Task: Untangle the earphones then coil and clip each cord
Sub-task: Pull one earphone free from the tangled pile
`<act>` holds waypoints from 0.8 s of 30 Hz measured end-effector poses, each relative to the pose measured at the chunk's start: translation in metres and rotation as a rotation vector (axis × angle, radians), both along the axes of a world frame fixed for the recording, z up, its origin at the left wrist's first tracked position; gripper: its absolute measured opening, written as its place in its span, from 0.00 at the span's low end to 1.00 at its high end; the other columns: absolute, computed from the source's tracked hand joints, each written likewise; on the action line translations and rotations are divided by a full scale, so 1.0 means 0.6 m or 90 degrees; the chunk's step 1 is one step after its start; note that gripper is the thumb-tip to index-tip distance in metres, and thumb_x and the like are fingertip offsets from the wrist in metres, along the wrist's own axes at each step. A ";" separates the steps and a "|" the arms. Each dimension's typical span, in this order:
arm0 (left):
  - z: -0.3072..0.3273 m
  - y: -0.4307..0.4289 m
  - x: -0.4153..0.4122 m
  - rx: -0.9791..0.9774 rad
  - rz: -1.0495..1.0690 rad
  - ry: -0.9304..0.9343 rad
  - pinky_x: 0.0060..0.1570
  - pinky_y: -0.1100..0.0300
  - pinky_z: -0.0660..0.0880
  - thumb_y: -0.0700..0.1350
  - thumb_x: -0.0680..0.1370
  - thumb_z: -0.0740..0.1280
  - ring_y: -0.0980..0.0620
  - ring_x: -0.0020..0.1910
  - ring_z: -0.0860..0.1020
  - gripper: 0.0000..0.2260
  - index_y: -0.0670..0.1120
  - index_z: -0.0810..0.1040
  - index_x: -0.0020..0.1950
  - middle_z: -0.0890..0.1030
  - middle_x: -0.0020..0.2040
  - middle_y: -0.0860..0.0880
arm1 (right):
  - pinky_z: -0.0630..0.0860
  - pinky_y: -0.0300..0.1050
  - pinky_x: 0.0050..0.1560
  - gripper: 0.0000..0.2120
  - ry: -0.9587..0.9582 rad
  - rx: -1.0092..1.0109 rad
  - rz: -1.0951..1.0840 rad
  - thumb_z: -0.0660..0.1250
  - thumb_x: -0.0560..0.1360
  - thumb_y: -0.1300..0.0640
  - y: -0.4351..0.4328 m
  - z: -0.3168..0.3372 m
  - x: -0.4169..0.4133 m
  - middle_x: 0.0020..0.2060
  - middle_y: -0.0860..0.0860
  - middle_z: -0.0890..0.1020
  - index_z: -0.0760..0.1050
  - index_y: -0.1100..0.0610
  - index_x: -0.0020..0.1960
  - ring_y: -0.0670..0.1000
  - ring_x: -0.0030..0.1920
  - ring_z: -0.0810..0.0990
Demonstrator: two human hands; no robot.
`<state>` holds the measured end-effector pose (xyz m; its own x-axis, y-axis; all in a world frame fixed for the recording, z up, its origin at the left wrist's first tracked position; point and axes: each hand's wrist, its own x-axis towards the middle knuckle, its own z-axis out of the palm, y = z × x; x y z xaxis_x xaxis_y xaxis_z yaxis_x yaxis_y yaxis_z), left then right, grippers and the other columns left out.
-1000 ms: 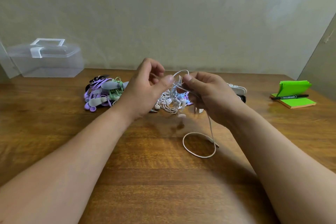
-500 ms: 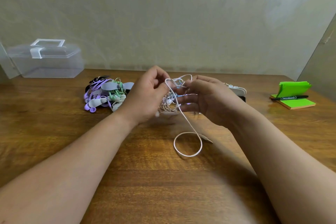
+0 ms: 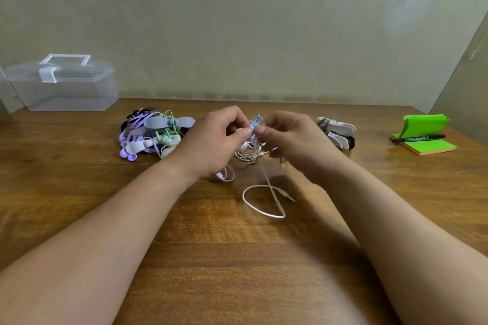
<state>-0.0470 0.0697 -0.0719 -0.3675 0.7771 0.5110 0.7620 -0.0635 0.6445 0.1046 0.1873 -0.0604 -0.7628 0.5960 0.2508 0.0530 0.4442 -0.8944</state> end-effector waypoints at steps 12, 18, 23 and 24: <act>0.013 0.003 -0.015 0.115 -0.050 -0.406 0.50 0.48 0.82 0.35 0.83 0.66 0.47 0.46 0.86 0.05 0.42 0.75 0.49 0.85 0.43 0.41 | 0.72 0.52 0.63 0.19 -0.132 0.363 -0.275 0.67 0.81 0.48 0.034 0.012 0.016 0.62 0.52 0.79 0.75 0.54 0.68 0.53 0.64 0.75; 0.012 0.006 -0.006 0.116 -0.066 -0.341 0.48 0.55 0.80 0.38 0.81 0.70 0.50 0.46 0.82 0.06 0.47 0.78 0.46 0.85 0.44 0.46 | 0.81 0.48 0.56 0.16 -0.008 0.087 -0.020 0.69 0.82 0.45 -0.004 0.002 -0.002 0.49 0.47 0.87 0.76 0.53 0.64 0.43 0.51 0.86; 0.018 0.007 -0.003 0.196 -0.057 -0.441 0.45 0.58 0.79 0.37 0.81 0.69 0.56 0.37 0.77 0.07 0.45 0.76 0.45 0.79 0.37 0.51 | 0.80 0.51 0.37 0.10 0.073 -0.113 -0.006 0.66 0.85 0.54 0.006 -0.008 -0.007 0.26 0.49 0.76 0.79 0.60 0.49 0.53 0.28 0.77; 0.019 0.006 -0.005 0.207 -0.047 -0.466 0.44 0.57 0.80 0.37 0.82 0.69 0.55 0.36 0.78 0.07 0.45 0.75 0.46 0.80 0.37 0.50 | 0.74 0.47 0.33 0.12 0.087 -0.132 -0.025 0.66 0.85 0.53 0.007 -0.004 -0.006 0.25 0.48 0.72 0.80 0.59 0.48 0.51 0.26 0.72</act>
<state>-0.0503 0.0734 -0.0603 -0.6499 0.6666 0.3651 0.1398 -0.3674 0.9195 0.1009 0.1913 -0.0630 -0.7057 0.6736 0.2197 -0.0611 0.2510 -0.9661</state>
